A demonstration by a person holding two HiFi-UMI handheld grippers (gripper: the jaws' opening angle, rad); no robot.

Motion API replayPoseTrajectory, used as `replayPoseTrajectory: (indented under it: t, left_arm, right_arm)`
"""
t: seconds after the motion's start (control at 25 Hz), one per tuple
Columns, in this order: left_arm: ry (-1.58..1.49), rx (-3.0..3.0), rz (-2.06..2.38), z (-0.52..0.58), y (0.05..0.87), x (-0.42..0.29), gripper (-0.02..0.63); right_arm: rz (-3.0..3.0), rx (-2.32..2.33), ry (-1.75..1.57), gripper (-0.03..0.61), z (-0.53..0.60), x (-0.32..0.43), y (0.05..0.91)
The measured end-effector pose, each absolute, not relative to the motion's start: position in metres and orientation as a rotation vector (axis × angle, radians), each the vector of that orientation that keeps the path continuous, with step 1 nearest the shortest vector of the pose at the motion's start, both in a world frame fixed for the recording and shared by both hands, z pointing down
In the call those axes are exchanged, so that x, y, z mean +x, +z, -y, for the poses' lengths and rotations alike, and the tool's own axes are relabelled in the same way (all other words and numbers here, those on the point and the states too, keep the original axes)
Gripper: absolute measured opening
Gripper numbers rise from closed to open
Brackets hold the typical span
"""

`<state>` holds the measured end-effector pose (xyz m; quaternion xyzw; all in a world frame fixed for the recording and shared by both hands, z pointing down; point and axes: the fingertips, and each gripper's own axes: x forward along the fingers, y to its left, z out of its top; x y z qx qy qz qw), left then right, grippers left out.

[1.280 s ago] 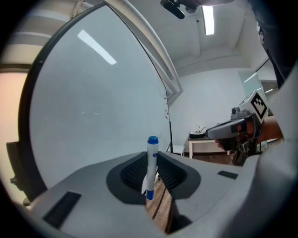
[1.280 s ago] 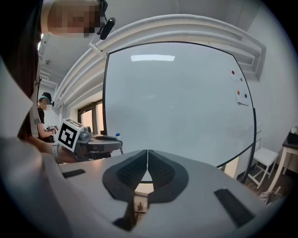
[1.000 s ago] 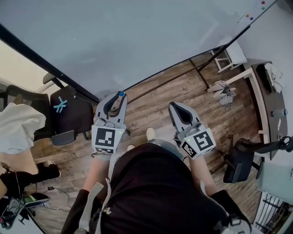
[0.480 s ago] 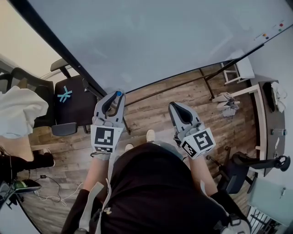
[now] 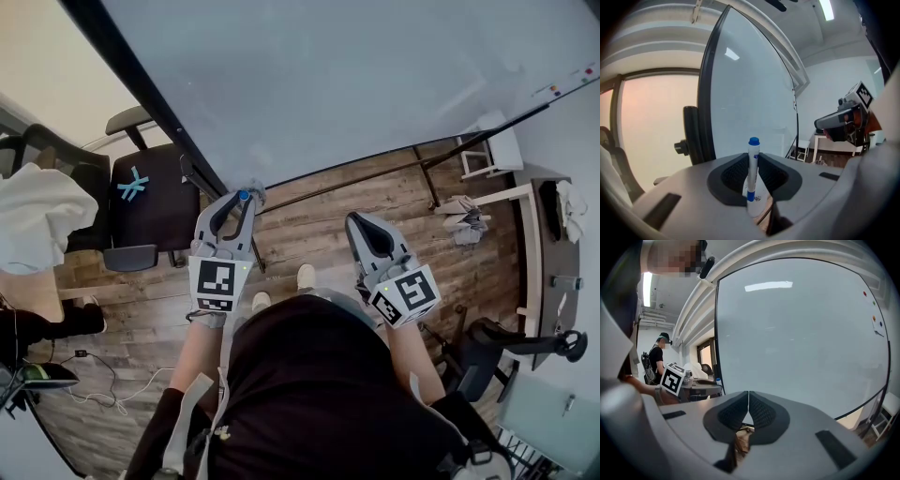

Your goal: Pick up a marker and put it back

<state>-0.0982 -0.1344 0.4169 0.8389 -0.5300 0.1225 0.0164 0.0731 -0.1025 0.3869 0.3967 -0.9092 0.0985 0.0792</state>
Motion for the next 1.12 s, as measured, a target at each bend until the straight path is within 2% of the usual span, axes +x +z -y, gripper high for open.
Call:
replayPoseTrajectory:
  t: [1.12]
  left_arm:
    - [0.48, 2.515, 1.591, 0.13, 0.48, -0.11, 0.074]
  right_arm:
    - [2.657, 1.196, 0.339, 0.017, 0.089, 0.068, 0.406]
